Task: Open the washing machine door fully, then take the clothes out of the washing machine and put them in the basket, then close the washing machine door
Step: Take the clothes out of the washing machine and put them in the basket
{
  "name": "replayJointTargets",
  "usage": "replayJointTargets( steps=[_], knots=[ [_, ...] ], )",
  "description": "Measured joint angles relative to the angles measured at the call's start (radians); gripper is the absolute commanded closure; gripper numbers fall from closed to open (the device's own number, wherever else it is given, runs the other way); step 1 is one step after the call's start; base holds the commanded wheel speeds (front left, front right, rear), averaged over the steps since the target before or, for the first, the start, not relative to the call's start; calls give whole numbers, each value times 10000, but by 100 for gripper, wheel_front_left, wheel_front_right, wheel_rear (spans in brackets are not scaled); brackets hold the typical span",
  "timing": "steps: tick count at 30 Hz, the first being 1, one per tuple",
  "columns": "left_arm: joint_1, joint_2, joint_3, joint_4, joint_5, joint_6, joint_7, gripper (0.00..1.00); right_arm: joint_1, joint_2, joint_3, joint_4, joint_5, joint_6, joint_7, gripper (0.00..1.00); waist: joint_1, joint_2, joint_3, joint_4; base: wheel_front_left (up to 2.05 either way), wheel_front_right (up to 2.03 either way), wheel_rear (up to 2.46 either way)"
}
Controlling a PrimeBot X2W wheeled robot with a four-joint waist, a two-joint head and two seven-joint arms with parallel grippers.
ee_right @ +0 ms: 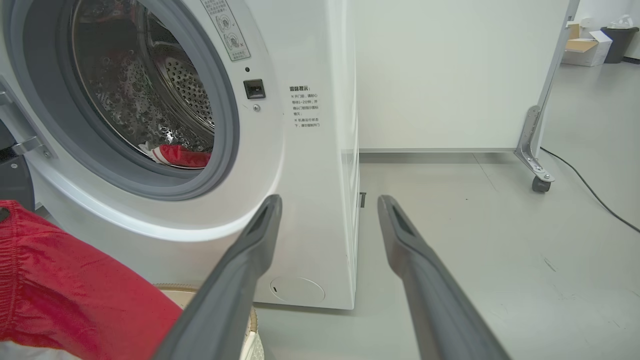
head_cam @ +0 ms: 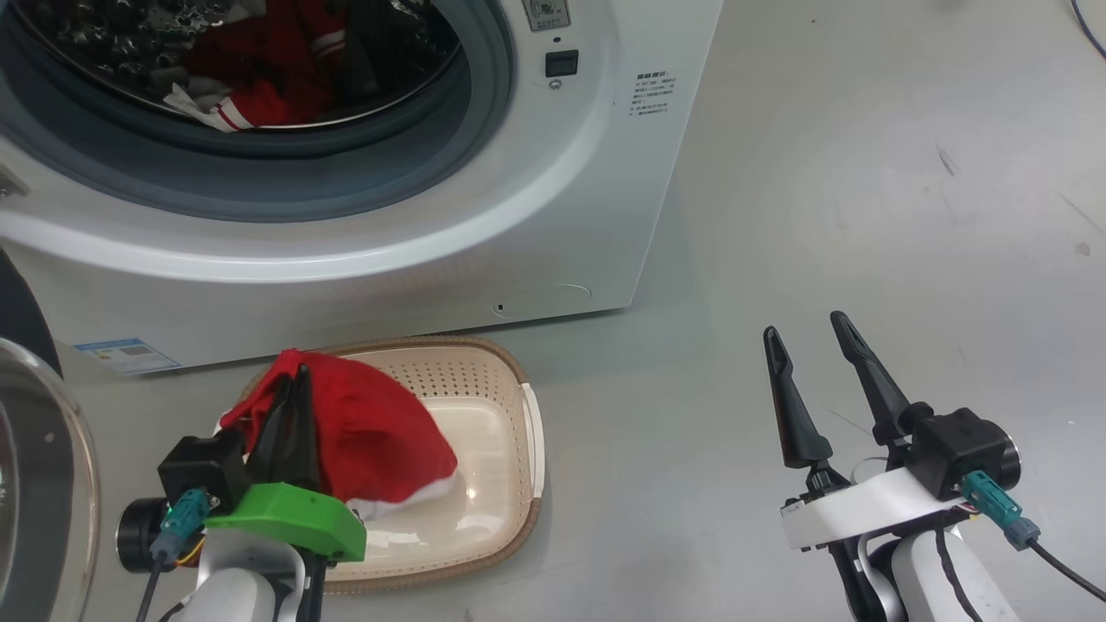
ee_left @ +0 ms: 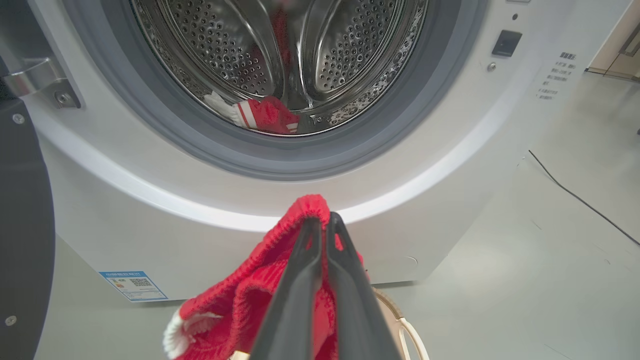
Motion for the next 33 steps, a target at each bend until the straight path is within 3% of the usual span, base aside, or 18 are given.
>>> replayJointTargets(
  steps=[11,33],
  knots=[
    [-297,-25,12,1296,-150,-8,174,100,-221,-2,59,-263,4,-2,0,0,0,0,760,-284,0,0,0],
    [-3260,-140,-332,4734,-255,-320,1743,100,-1429,-6,228,-823,217,4,-2,0,0,0,3167,-976,0,0,0]
  ],
)
